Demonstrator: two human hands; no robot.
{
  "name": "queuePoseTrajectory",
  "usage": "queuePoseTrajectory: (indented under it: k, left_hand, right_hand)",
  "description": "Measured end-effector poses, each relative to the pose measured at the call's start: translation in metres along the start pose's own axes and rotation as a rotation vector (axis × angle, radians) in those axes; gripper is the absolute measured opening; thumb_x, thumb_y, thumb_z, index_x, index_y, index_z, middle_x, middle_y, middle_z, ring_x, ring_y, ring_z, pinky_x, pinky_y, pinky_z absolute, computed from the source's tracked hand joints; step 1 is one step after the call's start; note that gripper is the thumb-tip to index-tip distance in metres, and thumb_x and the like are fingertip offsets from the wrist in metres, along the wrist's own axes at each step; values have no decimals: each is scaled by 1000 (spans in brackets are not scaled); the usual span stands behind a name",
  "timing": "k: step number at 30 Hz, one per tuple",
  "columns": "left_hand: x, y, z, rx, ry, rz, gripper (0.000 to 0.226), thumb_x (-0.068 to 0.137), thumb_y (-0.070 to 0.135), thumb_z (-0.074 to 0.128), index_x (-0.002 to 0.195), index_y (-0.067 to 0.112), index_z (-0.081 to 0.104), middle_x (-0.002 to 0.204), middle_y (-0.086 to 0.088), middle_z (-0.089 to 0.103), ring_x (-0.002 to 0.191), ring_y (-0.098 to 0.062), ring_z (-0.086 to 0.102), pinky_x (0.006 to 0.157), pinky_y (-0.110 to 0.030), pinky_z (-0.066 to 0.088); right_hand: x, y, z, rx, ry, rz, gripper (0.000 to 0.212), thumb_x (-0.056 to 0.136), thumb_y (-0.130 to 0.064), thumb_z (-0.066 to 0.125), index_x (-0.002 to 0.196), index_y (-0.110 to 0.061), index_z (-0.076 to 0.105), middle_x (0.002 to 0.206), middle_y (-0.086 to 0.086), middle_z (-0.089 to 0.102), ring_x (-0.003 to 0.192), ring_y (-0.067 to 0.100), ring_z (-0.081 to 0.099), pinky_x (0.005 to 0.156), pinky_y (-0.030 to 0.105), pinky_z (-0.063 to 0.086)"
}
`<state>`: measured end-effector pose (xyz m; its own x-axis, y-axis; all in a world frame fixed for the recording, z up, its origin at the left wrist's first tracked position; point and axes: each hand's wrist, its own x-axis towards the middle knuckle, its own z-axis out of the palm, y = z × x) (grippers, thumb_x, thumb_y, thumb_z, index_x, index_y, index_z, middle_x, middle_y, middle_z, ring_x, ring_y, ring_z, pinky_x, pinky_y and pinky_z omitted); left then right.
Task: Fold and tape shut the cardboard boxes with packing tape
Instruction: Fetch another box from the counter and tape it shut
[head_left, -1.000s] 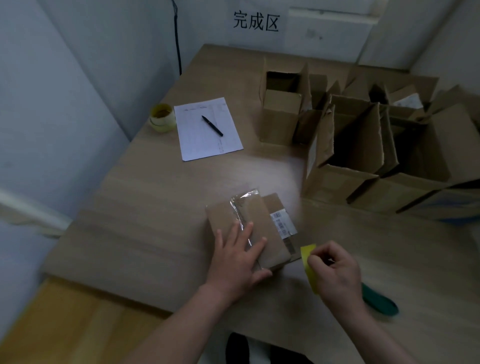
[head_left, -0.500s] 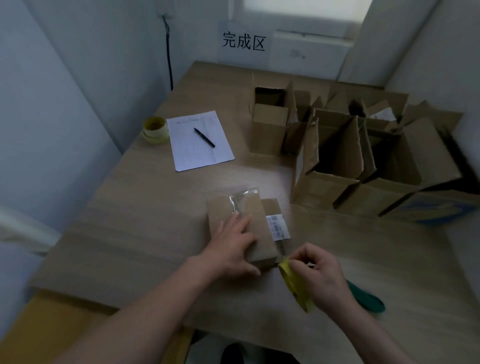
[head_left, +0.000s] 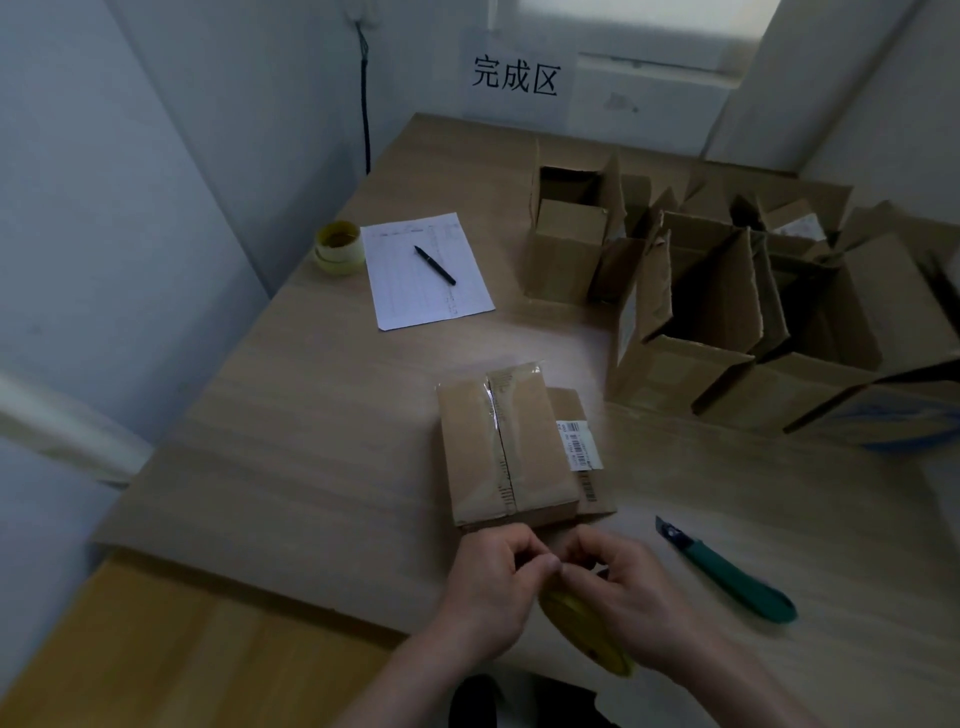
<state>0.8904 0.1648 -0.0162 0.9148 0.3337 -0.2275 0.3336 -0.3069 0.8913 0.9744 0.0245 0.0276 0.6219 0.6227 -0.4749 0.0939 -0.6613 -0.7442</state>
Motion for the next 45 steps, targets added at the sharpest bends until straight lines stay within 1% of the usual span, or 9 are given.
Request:
queuePoseTrajectory:
  k: [3,8,11,13,17,23,28,36,45]
  left_hand:
    - [-4,-8,0,86,73,31,24,88,30,62,66,36,55,69,18,61,63,0,56,52,-12,36]
    - [-3,-10,-9,26,247,39,23,92,18,60,70,22,54,62,6,57,62,-9,56,57,-33,46]
    - [-7,-13,-15,17,303,101,24,93,18,58,71,22,52,61,3,58,58,-9,56,54,-35,44]
    - [-9,-17,-16,31,393,145,23,93,17,59,71,22,52,58,2,57,56,-8,56,52,-30,43]
    - [-5,-27,-13,56,463,125,24,93,13,61,72,22,52,62,6,54,60,-9,54,53,-18,37]
    - [1,-39,-17,18,556,68,31,93,10,60,70,26,48,56,5,51,56,-9,53,47,-13,34]
    - [2,-43,-9,21,590,42,28,93,10,60,71,24,50,59,5,53,59,-9,54,48,-14,36]
    - [9,-54,-8,85,613,-58,19,95,14,58,76,11,55,66,-1,56,61,-18,53,54,-35,39]
    - [15,-65,-3,113,638,-169,23,96,19,57,74,22,50,66,5,55,60,-11,51,50,-14,27]
  right_hand:
    - [-4,-5,9,57,-34,8,5,91,-33,65,95,-36,67,92,-9,66,83,-1,61,76,27,54]
    - [-18,-2,16,466,-123,4,77,71,-26,80,136,-45,42,98,3,70,77,15,69,65,23,52]
    - [-22,-3,-2,553,-90,-20,72,74,-21,75,140,-31,46,85,4,73,69,19,66,63,25,52]
    - [-21,-1,-14,356,-62,-14,67,79,-27,76,139,-38,48,81,-4,71,71,11,64,64,26,50]
    - [-2,-1,-33,-769,148,-104,64,83,-68,56,141,-56,33,117,-17,66,105,6,60,78,26,44]
    - [21,4,-57,-518,3,-260,43,78,-69,54,119,-75,43,92,-43,59,86,-6,59,65,9,38]
    - [38,16,-57,-970,273,-222,56,84,-74,47,135,-52,42,106,-11,70,92,14,65,62,29,40]
    - [64,18,-48,-1043,184,-245,55,92,-71,31,140,-44,33,111,-4,69,84,15,64,55,28,36]
    - [80,23,-32,-1134,179,-316,42,98,-62,30,133,-39,34,106,1,68,84,23,68,64,36,55]
